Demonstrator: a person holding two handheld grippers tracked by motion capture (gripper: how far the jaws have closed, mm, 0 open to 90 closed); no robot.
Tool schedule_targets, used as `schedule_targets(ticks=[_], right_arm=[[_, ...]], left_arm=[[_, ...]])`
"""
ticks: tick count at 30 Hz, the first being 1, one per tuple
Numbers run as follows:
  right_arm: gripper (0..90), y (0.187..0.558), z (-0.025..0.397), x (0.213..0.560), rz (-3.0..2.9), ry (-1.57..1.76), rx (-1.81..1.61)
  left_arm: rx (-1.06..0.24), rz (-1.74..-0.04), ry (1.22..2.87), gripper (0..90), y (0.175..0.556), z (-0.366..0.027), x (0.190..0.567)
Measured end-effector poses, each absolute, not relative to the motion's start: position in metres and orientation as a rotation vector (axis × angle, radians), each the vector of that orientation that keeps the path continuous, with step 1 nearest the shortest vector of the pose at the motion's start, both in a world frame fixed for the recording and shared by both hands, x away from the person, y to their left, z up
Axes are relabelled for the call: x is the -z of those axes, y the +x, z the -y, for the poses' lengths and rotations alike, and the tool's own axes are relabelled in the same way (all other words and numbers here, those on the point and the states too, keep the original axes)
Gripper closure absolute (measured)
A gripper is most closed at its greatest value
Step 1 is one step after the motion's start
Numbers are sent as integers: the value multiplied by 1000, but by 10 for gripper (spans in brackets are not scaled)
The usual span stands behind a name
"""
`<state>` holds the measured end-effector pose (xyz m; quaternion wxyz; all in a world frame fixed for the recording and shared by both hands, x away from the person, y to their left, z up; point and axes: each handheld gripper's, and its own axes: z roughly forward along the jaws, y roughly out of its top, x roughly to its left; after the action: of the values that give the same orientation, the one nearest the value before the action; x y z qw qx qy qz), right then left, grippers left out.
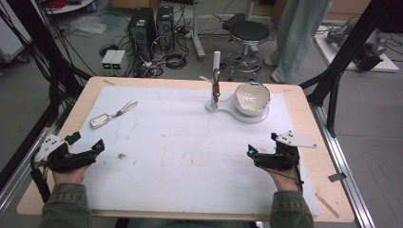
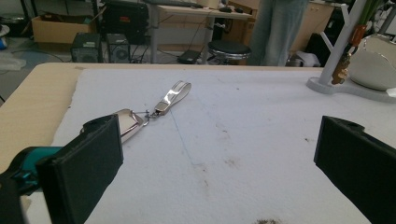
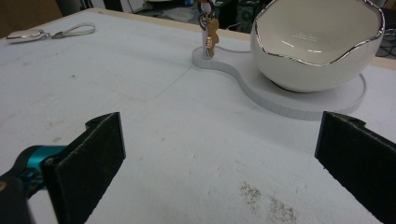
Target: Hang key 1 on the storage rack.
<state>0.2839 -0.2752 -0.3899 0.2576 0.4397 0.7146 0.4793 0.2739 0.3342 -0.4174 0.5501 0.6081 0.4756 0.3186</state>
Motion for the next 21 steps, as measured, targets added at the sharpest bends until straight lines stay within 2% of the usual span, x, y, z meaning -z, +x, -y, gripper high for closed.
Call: schedule_targets(ticks=[21], right_arm=[[6,266,281,413,-1939,1219,-1270]], left_arm=[[-750,-1129,1438,17,276,-334,418]])
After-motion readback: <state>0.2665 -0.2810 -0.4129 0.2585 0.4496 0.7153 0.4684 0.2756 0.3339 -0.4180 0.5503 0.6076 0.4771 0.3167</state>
